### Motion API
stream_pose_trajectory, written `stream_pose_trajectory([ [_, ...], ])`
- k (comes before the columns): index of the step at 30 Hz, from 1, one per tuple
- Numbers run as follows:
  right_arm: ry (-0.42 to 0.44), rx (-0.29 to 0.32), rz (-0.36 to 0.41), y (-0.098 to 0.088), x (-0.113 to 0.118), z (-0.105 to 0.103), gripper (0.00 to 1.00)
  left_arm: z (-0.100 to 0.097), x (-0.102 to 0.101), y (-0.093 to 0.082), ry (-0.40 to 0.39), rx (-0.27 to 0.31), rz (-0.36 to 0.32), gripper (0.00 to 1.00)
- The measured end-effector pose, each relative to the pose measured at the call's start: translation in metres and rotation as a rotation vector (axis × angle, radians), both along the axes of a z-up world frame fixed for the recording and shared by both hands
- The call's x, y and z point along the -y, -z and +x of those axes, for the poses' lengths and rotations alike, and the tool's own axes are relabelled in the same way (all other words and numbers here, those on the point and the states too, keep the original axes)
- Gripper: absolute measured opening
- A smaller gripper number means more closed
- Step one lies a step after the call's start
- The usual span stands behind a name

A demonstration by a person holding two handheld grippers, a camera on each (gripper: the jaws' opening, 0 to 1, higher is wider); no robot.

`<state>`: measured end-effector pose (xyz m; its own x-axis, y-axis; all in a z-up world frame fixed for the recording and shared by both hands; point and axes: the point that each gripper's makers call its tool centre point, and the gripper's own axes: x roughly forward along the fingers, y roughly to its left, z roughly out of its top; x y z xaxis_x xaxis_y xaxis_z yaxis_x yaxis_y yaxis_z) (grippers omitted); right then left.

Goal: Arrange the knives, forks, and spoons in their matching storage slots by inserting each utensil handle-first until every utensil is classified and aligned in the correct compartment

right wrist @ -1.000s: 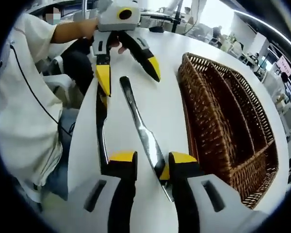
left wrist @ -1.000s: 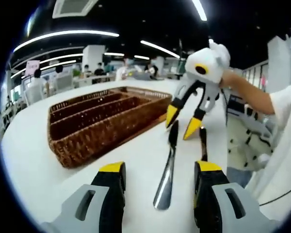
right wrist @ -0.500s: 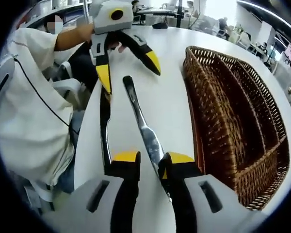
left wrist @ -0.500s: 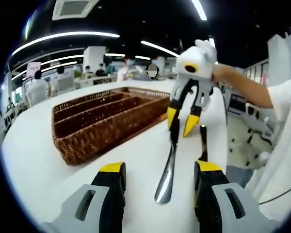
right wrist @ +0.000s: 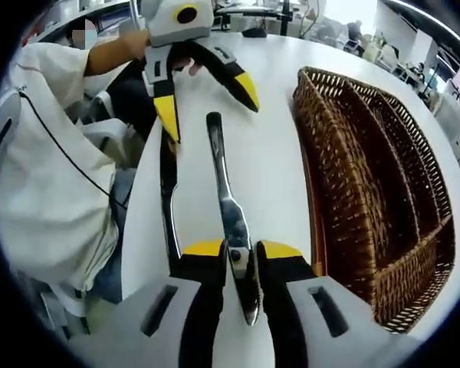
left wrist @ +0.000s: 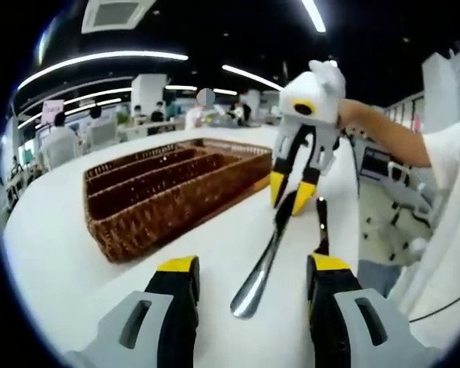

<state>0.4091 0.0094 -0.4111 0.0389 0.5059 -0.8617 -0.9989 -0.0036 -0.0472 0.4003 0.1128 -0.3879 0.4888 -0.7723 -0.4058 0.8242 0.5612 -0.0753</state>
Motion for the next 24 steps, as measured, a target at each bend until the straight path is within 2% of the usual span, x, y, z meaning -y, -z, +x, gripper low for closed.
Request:
stream_pose_trajectory([
  [4,-0.009,-0.017,-0.011,0.0002,0.001,-0.0048,0.14,-0.0008,0.0003,0.0009,0.005,0.002,0.006,0.57],
  [15,0.024,-0.041,-0.017,0.0016,0.0017,-0.0053,0.13,-0.0014,-0.0017,0.0041,0.002,-0.003,0.008,0.56],
  [19,0.001,0.005,-0.018,0.0006,0.0015,-0.0044,0.13,-0.0008,-0.0016,0.0029,0.002,0.005,0.01,0.56],
  [20,-0.006,0.045,-0.012,0.0003,0.0018,-0.0079,0.13,-0.0006,-0.0013,0.0024,0.002,0.008,0.012,0.55],
  [24,-0.016,0.124,-0.004,-0.0007,0.0018,-0.009,0.13,0.0006,0.0061,-0.0002,0.023,-0.003,0.01,0.55],
])
